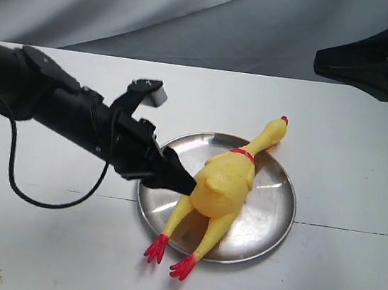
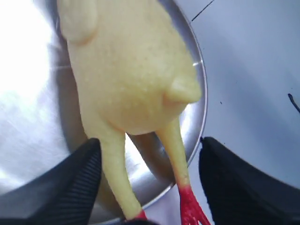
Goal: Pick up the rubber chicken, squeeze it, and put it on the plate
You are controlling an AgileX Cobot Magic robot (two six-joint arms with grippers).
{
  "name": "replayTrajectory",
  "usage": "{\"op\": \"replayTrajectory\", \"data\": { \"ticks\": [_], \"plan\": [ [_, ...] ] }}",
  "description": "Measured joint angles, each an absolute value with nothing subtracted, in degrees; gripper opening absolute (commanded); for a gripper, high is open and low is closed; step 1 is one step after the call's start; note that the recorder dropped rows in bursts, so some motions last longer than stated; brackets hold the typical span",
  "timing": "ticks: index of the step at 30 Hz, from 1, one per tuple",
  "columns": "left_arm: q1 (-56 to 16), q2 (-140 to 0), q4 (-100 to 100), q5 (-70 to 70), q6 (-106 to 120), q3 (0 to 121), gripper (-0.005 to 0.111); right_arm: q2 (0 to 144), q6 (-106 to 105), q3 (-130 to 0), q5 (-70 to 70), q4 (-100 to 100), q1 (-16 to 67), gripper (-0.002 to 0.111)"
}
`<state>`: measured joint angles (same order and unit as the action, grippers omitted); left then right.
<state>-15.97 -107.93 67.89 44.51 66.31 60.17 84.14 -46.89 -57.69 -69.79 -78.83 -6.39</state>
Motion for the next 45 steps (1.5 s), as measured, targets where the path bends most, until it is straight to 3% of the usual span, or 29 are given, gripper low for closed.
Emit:
{"op": "replayTrajectory", "data": {
  "ticks": [4, 5, 11, 18, 27, 36, 45],
  "plan": [
    [-16.0, -101.1, 57.1, 43.9, 59.2, 64.4, 0.003, 84.1, -47.7, -57.7, -69.7, -78.0, -6.4, 0.000],
    [-16.0, -99.0, 54.0, 43.0, 56.9, 65.6, 0.000, 84.1, -47.8, -57.7, -69.0, -76.8, -6.4, 0.000],
    [-13.6, -88.1, 39.0, 35.0, 40.5, 67.8, 0.000, 82.9, -48.2, -55.6, -56.6, -69.8, -6.4, 0.000],
    [-0.4, -77.7, 38.3, 33.8, 31.0, 64.1, 0.000, 73.0, -54.8, -52.9, -43.9, -69.3, -6.4, 0.000],
    [9.0, -59.0, 39.5, 29.0, 30.8, 50.8, 0.000, 63.8, -60.8, -52.7, -45.6, -73.0, -6.4, 0.000],
    [12.4, -42.4, 41.0, 27.6, 30.9, 41.5, 0.000, 48.7, -61.1, -45.4, -38.3, -72.0, -6.4, 0.000],
    [12.5, -32.5, 41.0, 26.1, 28.9, 40.4, 0.000, 36.3, -61.3, -41.2, -37.2, -70.8, -5.5, 0.000]
  ]
}}
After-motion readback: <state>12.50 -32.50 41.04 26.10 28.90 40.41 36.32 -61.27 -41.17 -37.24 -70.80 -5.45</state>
